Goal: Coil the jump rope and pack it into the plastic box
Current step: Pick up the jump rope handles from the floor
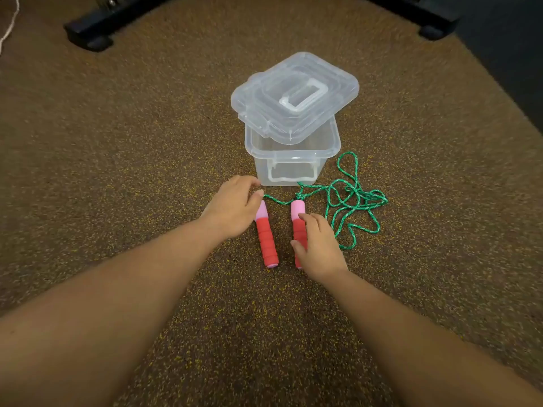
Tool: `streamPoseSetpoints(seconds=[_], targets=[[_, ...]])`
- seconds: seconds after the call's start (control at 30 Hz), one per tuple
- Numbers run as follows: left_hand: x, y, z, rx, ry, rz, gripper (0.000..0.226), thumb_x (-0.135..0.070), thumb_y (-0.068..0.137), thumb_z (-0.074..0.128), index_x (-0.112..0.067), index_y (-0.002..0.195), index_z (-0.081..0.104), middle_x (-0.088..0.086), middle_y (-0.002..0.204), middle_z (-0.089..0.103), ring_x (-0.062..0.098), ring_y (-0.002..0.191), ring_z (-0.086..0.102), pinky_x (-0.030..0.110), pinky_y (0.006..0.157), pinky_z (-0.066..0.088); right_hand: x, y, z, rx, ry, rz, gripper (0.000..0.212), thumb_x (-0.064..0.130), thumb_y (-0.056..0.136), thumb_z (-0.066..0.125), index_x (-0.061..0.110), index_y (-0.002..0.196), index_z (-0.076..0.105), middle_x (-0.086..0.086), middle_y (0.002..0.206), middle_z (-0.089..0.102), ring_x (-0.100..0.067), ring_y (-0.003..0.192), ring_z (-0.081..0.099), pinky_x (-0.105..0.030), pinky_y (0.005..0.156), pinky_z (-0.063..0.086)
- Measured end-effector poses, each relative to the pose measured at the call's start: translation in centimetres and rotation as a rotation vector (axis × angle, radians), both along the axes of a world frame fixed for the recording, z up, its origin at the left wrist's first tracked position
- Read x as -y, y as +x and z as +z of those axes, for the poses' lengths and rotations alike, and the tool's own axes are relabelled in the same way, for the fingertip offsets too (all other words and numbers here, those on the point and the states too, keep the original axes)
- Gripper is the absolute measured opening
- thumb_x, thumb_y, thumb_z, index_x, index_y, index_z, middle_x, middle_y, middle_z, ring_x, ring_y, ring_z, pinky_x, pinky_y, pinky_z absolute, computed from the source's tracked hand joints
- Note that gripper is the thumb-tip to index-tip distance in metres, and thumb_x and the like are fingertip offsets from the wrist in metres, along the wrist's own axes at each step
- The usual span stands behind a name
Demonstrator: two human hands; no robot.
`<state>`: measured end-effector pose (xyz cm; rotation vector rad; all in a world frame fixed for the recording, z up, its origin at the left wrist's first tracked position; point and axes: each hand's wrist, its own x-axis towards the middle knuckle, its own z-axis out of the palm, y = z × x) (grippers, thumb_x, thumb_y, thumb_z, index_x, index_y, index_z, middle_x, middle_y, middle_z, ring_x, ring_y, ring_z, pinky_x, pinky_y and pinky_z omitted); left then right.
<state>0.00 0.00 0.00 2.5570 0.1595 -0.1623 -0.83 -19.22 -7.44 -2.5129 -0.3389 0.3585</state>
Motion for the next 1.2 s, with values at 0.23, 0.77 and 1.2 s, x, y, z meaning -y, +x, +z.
streamPoseSetpoints(seconds=[0.23, 0.77, 1.2], targets=[[0.4, 0.3, -0.6, -0.009, 0.015, -0.021, 0.038, -0.031, 0.098, 0.037, -0.013, 0.13, 0.048, 0.008, 0.131, 0.05, 0.021, 0.125, 0.042, 0.031, 0.102, 0.031, -0.2, 0.3, -0.6, -0.062, -0.018, -0.06, 0.064, 0.026, 0.087, 0.062, 0.015, 0.141, 0.031, -0.008, 0.146, 0.035, -0.026, 0.135, 0.033, -0.039, 0.113, 0.027], [0.7, 0.8, -2.0, -0.046, -0.049, -0.049, 0.032, -0.033, 0.097, 0.038, -0.018, 0.121, 0.053, 0.005, 0.118, 0.053, 0.02, 0.115, 0.048, 0.034, 0.1, 0.037, -1.2, 0.7, -1.2, -0.298, 0.056, -0.284, 0.074, 0.012, 0.08, 0.064, 0.015, 0.143, 0.026, -0.016, 0.132, 0.049, -0.034, 0.121, 0.049, -0.044, 0.101, 0.041], [0.0, 0.6, -1.2, -0.519, -0.599, 0.271, 0.062, -0.05, 0.099, 0.017, -0.008, 0.115, 0.06, 0.015, 0.114, 0.062, 0.026, 0.102, 0.058, 0.035, 0.09, 0.043, 2.7, 4.6, 7.5, -1.009, 0.311, -0.309, 0.017, -0.005, 0.081, 0.042, -0.001, 0.096, 0.046, -0.016, 0.071, 0.057, -0.013, 0.039, 0.057, -0.021, 0.038, 0.047]])
